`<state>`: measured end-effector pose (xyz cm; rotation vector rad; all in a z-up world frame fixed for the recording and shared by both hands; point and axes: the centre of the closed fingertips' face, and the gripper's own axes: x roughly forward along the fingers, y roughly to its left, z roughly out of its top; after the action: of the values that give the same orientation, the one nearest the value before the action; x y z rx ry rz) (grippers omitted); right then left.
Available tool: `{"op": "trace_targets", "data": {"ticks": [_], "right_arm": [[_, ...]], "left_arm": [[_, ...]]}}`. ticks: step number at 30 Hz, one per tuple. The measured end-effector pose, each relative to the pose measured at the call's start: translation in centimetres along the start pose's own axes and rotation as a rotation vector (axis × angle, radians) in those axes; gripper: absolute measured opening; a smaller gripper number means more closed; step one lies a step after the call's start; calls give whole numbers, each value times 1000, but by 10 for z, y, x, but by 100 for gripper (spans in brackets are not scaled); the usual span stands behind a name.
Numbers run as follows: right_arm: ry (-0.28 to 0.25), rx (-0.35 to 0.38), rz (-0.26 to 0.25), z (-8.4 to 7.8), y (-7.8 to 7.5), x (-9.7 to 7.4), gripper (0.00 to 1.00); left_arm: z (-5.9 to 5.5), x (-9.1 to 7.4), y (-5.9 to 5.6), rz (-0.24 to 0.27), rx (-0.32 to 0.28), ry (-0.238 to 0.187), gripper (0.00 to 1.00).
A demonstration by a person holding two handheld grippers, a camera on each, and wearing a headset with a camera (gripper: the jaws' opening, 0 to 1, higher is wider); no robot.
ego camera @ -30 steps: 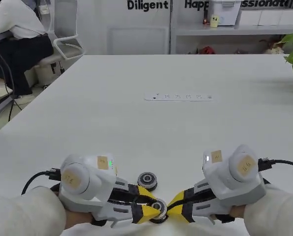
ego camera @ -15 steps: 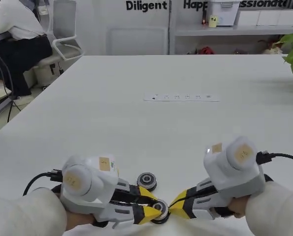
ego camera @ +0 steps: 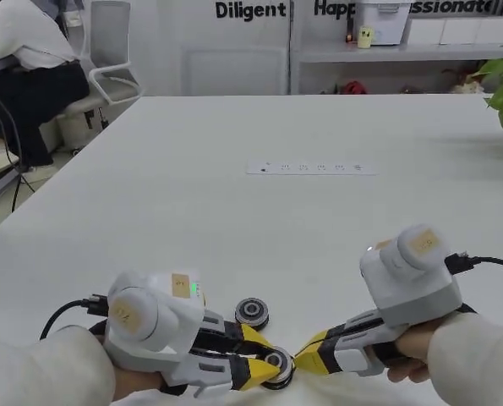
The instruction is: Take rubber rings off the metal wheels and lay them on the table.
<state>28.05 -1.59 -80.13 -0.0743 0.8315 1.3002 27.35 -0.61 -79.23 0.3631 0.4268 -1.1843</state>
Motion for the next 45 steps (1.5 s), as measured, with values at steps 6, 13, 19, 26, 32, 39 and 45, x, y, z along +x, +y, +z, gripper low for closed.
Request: {"op": "trace_targets", "data": {"ticks": [6, 13, 19, 26, 32, 39, 45], "right_arm": [[-20, 59, 17, 1, 1, -1, 0], [-24, 73, 25, 3, 3, -1, 0], [-20, 65, 25, 4, 6, -1, 0], [-22, 70, 29, 5, 7, -1, 0], [-22, 77, 32, 5, 8, -1, 0], [-20, 74, 35, 6, 9, 0, 0], [-20, 70, 36, 6, 10, 0, 0]], "left_arm": [[0, 0, -1, -4, -1, -4, 14], [0, 0, -2, -8, -2, -9, 14], [1, 1, -4, -13, 1, -11, 14], [2, 1, -4, -12, 0, -14, 14], [2, 1, -4, -14, 0, -15, 14], [2, 1, -5, -15, 0, -15, 14], [2, 1, -4, -15, 0, -15, 14]]}}
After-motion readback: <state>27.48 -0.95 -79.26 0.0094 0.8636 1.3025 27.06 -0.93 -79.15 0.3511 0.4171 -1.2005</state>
